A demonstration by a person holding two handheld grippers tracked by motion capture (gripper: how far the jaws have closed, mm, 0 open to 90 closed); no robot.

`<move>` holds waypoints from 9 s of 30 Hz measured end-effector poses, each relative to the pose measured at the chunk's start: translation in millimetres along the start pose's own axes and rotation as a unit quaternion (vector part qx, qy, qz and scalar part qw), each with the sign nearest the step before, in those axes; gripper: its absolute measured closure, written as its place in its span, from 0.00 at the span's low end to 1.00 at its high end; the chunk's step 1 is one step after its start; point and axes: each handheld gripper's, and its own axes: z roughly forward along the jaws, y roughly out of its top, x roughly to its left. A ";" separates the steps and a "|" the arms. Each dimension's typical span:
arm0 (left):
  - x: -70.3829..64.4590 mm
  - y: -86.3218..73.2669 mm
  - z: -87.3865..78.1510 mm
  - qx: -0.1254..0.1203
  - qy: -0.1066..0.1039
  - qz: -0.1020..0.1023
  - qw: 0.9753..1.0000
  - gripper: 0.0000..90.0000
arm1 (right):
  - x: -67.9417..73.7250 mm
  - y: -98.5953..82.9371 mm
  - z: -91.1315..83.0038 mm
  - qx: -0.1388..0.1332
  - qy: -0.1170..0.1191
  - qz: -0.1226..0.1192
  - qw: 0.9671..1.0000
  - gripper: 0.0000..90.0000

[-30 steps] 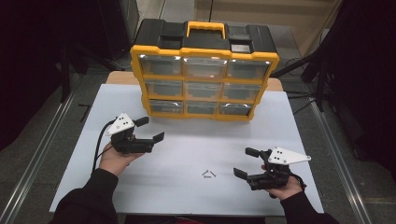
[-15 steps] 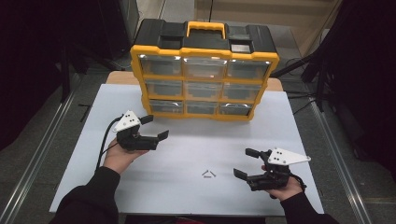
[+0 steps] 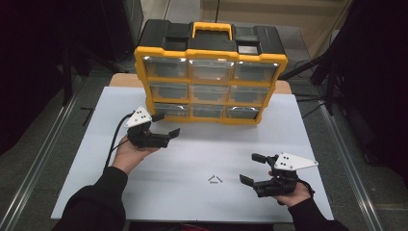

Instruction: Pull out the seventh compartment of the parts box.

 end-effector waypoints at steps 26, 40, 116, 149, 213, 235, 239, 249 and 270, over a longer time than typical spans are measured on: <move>3.1 38.1 30.6 0.092 0.014 0.137 0.986 0.20 | 0.5 -1.1 5.0 0.015 0.000 -0.012 1.000 0.16; 10.3 54.2 21.9 0.108 0.031 0.220 0.969 0.20 | -0.6 -2.8 7.8 0.029 -0.005 -0.013 0.999 0.16; 10.8 46.3 60.4 0.284 0.089 0.454 0.840 0.45 | 0.9 -3.0 6.5 0.045 -0.021 -0.033 0.998 0.16; 9.0 30.1 58.4 0.235 0.156 0.527 0.801 0.80 | 1.7 -3.0 8.0 0.046 -0.016 -0.035 0.998 0.17; -3.4 29.4 46.2 0.249 0.140 0.519 0.806 0.81 | 1.2 -4.0 9.0 0.052 -0.013 -0.032 0.998 0.18; -10.9 28.9 37.3 0.254 0.130 0.517 0.807 0.81 | 0.4 -4.6 10.1 0.055 -0.013 -0.031 0.998 0.18; -11.2 28.6 36.4 0.251 0.129 0.514 0.810 0.81 | 0.3 -4.9 10.3 0.056 -0.013 -0.030 0.998 0.18; -13.0 28.0 33.9 0.249 0.127 0.509 0.814 0.81 | 0.1 -4.9 10.3 0.058 -0.013 -0.029 0.998 0.18; -19.0 25.2 27.7 0.248 0.122 0.508 0.816 0.81 | -0.3 -5.1 10.6 0.058 -0.014 -0.029 0.998 0.18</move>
